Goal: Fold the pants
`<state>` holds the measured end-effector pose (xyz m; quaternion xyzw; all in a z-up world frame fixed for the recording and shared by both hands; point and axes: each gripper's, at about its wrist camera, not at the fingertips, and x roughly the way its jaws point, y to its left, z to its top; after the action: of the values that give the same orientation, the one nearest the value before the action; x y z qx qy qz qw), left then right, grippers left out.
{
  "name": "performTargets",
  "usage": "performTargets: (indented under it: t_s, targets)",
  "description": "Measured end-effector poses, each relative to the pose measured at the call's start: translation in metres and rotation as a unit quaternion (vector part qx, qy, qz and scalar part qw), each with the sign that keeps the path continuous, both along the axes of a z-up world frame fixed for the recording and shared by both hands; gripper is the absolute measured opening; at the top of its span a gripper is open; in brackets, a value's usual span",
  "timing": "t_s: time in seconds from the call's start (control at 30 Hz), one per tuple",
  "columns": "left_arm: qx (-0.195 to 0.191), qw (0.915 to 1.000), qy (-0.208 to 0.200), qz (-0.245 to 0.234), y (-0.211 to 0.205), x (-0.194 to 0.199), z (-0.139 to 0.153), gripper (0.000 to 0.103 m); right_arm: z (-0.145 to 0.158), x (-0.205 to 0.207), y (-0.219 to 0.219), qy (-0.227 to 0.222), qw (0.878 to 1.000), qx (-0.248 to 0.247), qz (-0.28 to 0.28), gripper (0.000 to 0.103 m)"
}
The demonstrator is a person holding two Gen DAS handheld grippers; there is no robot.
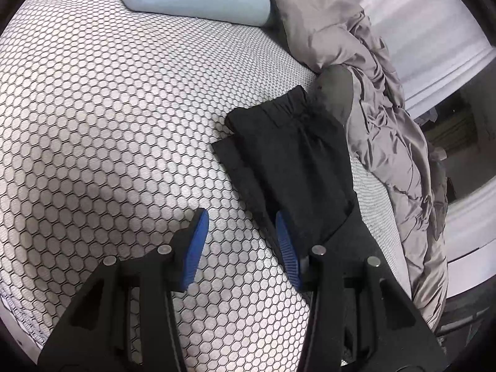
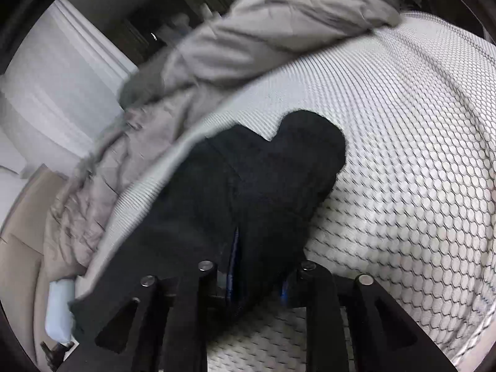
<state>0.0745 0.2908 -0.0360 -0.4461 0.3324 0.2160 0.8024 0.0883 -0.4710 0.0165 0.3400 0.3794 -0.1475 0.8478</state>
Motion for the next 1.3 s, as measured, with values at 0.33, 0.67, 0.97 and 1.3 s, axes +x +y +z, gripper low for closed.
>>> performTargets:
  t_s: [0.33,0.67,0.97,1.3]
  targets:
    - [0.033,0.9987,-0.027,-0.027,-0.018,0.01,0.021,0.041,0.059,-0.026,0.008,-0.096,0.99,-0.065,-0.081,0.064]
    - [-0.01,0.9974,-0.029,-0.065,-0.023,0.082,0.002,0.029,0.054,0.027,0.108,-0.095,0.99,-0.068,0.082,0.068]
    - [0.078,0.9963,-0.016,-0.031,-0.021,0.075,0.011,0.001,0.036,0.037,0.123,-0.074,0.989,-0.08,0.104,0.068]
    - [-0.011,0.9997,-0.016,-0.018,-0.009,0.052,-0.003,0.044,0.062,-0.006,0.05,-0.124,0.989,-0.077,0.008,0.074]
